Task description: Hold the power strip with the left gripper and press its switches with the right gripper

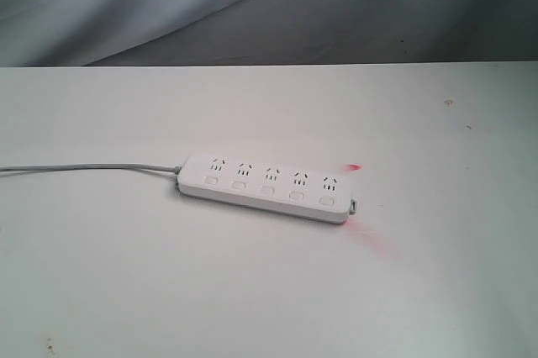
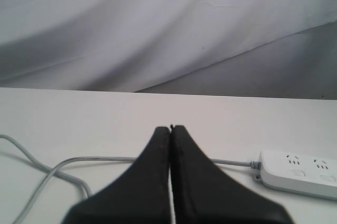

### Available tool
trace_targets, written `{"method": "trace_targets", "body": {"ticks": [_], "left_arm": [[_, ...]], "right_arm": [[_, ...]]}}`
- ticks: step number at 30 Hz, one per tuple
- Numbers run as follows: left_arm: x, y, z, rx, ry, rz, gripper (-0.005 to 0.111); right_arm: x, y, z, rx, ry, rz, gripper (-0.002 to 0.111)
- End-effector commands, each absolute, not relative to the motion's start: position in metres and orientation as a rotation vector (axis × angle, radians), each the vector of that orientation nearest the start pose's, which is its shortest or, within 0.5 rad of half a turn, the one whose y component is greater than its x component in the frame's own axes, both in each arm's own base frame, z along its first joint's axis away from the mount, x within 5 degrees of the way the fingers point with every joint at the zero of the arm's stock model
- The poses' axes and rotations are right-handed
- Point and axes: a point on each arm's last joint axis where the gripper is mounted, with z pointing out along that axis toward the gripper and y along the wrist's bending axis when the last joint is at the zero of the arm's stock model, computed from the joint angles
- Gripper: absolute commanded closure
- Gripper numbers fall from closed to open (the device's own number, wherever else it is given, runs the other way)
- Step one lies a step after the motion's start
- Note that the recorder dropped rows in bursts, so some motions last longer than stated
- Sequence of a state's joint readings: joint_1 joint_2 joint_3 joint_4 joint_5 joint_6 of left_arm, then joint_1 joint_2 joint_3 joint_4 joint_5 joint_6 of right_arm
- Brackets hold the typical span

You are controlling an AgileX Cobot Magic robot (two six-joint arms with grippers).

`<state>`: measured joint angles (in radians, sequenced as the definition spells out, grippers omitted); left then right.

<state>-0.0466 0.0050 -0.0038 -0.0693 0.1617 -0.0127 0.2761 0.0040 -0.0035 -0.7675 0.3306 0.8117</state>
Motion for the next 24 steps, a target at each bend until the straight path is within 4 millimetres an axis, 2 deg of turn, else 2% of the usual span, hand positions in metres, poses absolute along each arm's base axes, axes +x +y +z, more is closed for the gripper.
{"method": "trace_targets", "body": {"ticks": [1,4,7,24], "left_arm": [[0.056,-0.003,0.199,-0.031,1.638,-0.114,0.107],[0.056,-0.003,0.199,-0.031,1.638,-0.114,0.107],[0.056,-0.003,0.199,-0.031,1.638,-0.114,0.107],[0.056,-0.003,0.199,-0.031,1.638,-0.114,0.107]], "right_arm": [[0.056,0.002,0.189,-0.219,1.733,-0.003,0.108],[0.055,0.008,0.191,-0.329,1.691,-0.005,0.108],[0.055,0.01,0.192,-0.364,1.683,0.01,0.108],[0.054,0.013,0.194,-0.3,1.664,0.112,0.108]]}}
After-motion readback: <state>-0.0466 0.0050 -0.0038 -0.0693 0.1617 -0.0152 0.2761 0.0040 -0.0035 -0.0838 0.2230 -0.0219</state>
